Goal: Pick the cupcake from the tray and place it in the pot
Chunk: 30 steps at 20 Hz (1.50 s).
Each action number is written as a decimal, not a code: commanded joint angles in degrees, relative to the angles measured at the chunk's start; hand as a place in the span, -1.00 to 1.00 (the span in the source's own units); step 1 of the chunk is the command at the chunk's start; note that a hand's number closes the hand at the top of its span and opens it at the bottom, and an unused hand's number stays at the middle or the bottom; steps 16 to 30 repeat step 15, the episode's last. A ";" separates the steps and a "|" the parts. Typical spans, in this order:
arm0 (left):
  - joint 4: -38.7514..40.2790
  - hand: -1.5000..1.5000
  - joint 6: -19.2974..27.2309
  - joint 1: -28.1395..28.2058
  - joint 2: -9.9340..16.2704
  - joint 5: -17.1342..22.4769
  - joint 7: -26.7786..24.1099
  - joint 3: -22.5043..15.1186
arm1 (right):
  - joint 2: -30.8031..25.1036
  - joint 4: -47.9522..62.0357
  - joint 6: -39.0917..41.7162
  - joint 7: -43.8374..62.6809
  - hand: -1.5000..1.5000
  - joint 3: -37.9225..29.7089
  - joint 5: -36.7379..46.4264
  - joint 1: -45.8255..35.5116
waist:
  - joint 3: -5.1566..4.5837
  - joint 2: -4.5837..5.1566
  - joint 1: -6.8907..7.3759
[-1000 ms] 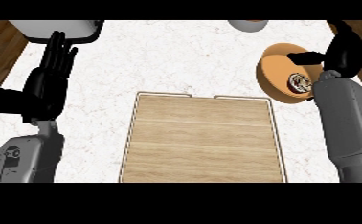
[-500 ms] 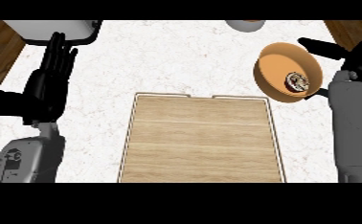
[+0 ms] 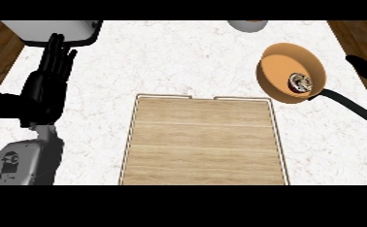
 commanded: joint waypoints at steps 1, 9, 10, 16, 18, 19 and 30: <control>-1.80 0.00 -0.82 1.74 0.29 1.37 0.29 1.01 | -1.75 -5.23 2.37 -5.39 -1.00 -4.55 -8.68 7.79 | 0.02 0.03 0.09; 3.85 0.00 -0.67 -4.60 0.99 0.55 0.54 1.58 | 0.29 -14.19 4.98 -8.98 -1.00 -8.01 -16.18 19.79 | 0.01 0.09 -0.04; 1.16 0.00 -0.74 -0.08 -0.11 0.04 -1.27 0.69 | 0.04 -13.63 7.21 -11.38 -1.00 -8.85 -18.32 22.12 | 0.01 0.06 0.14; 4.79 0.00 -1.24 -1.32 -0.61 -0.19 -3.67 0.91 | -4.43 -9.26 11.15 -14.90 -1.00 -14.36 -24.27 24.51 | 0.01 0.16 0.12; 4.79 0.00 -1.24 -1.32 -0.61 -0.19 -3.67 0.91 | -4.43 -9.26 11.15 -14.90 -1.00 -14.36 -24.27 24.51 | 0.01 0.16 0.12; 4.79 0.00 -1.24 -1.32 -0.61 -0.19 -3.67 0.91 | -4.43 -9.26 11.15 -14.90 -1.00 -14.36 -24.27 24.51 | 0.01 0.16 0.12; 4.79 0.00 -1.24 -1.32 -0.61 -0.19 -3.67 0.91 | -4.43 -9.26 11.15 -14.90 -1.00 -14.36 -24.27 24.51 | 0.01 0.16 0.12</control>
